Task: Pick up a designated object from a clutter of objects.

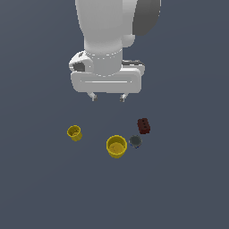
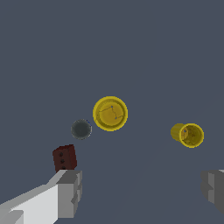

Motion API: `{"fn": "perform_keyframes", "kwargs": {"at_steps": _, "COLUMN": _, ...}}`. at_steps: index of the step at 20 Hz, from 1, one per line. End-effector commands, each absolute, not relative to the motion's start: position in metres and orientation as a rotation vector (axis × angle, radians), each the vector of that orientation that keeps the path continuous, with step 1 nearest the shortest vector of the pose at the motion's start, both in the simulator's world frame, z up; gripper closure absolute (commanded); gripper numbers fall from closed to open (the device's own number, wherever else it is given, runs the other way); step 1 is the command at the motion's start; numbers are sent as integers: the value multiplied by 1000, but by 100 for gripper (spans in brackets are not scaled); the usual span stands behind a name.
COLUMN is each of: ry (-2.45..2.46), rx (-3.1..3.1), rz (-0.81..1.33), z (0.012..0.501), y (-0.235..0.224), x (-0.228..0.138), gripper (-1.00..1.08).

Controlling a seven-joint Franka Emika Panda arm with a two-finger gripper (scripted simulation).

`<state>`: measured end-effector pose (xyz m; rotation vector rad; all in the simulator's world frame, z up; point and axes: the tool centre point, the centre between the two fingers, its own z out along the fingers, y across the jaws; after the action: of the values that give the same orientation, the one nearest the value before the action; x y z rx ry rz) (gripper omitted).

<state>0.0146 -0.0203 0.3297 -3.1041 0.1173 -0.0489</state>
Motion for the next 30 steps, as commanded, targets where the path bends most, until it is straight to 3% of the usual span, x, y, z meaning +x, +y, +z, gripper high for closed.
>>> {"fn": "perform_keyframes", "kwargs": {"at_steps": 1, "ry": 121, "rx": -3104, "rz": -48, "z": 328, "y": -21, "x": 15, "gripper": -92}}
{"fn": "perform_keyframes", "kwargs": {"at_steps": 9, "ry": 209, "rx": -3095, "rz": -41, "z": 292, "y": -50, "x": 22, "gripper": -92}}
{"fn": "perform_keyframes", "kwargs": {"at_steps": 16, "ry": 374, "rx": -3080, "rz": -29, "z": 227, "y": -104, "x": 25, "gripper": -92}}
{"fn": "perform_keyframes", "kwargs": {"at_steps": 23, "ry": 568, "rx": -3067, "rz": -14, "z": 151, "y": -169, "x": 10, "gripper": -92}}
{"fn": "perform_keyframes", "kwargs": {"at_steps": 30, "ry": 683, "rx": -3061, "rz": -3, "z": 108, "y": -207, "x": -7, "gripper": -92}}
